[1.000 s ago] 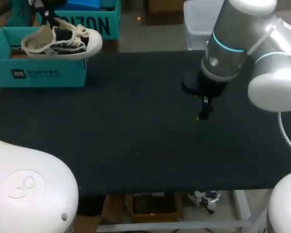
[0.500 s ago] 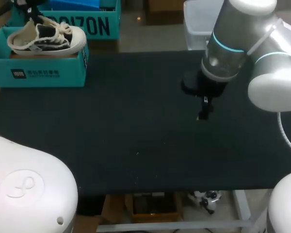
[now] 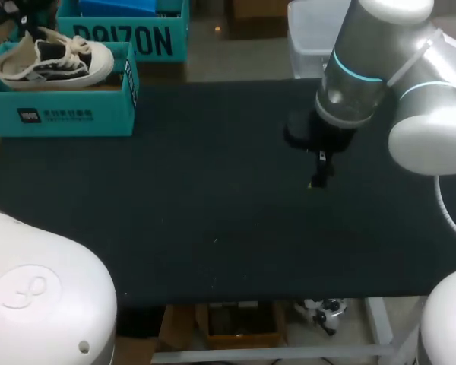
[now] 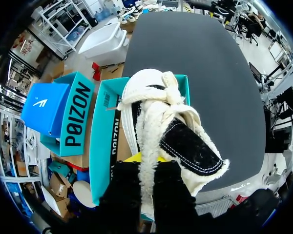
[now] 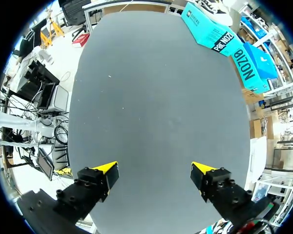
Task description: Open the shoe tongue, take the insole out of the shoe, put the insole back into the shoe, and pack the shoe into the shoebox
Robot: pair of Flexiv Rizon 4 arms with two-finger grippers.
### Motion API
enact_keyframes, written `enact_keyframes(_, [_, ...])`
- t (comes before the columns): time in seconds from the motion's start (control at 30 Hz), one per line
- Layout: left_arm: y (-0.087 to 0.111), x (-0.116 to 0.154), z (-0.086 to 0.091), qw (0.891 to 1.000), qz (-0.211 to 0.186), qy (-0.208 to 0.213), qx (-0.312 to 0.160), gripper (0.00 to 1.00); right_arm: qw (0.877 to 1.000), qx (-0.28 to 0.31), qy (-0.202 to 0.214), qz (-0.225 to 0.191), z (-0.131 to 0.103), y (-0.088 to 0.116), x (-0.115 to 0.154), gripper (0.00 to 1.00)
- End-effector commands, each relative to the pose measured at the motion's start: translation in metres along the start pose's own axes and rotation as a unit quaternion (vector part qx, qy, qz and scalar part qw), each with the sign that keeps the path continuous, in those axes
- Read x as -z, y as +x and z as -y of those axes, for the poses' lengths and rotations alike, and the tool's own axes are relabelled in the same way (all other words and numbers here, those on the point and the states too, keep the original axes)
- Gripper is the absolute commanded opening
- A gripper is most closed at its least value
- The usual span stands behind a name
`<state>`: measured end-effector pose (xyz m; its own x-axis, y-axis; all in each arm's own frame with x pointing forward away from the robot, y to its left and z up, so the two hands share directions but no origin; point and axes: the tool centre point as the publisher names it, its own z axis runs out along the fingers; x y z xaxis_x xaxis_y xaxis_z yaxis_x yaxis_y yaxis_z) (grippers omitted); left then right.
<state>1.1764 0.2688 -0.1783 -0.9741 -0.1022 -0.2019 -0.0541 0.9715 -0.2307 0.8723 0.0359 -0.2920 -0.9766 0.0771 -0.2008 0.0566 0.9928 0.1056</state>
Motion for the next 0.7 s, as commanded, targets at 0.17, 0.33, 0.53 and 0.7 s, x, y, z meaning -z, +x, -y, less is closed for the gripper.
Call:
enact_keyframes(0.17, [-0.025, -0.035, -0.017, 1.000, -0.016, 0.002, -0.002, 0.00, 1.000, 0.000, 0.001, -0.001, 0.001, 0.000, 0.001, 1.00])
enact_keyframes(0.33, [-0.027, -0.055, -0.022, 1.000, -0.021, -0.005, -0.006, 0.00, 1.000, 0.000, 0.001, -0.001, 0.001, 0.000, 0.001, 1.00])
enact_keyframes(0.53, [-0.027, -0.069, -0.026, 1.000, -0.022, -0.020, -0.008, 0.00, 1.000, 0.000, 0.001, -0.001, 0.001, 0.000, 0.001, 1.00])
enact_keyframes(0.7, [-0.030, -0.084, -0.029, 0.999, -0.025, -0.035, -0.010, 1.00, 1.000, 0.000, 0.001, -0.001, 0.001, 0.000, 0.001, 1.00])
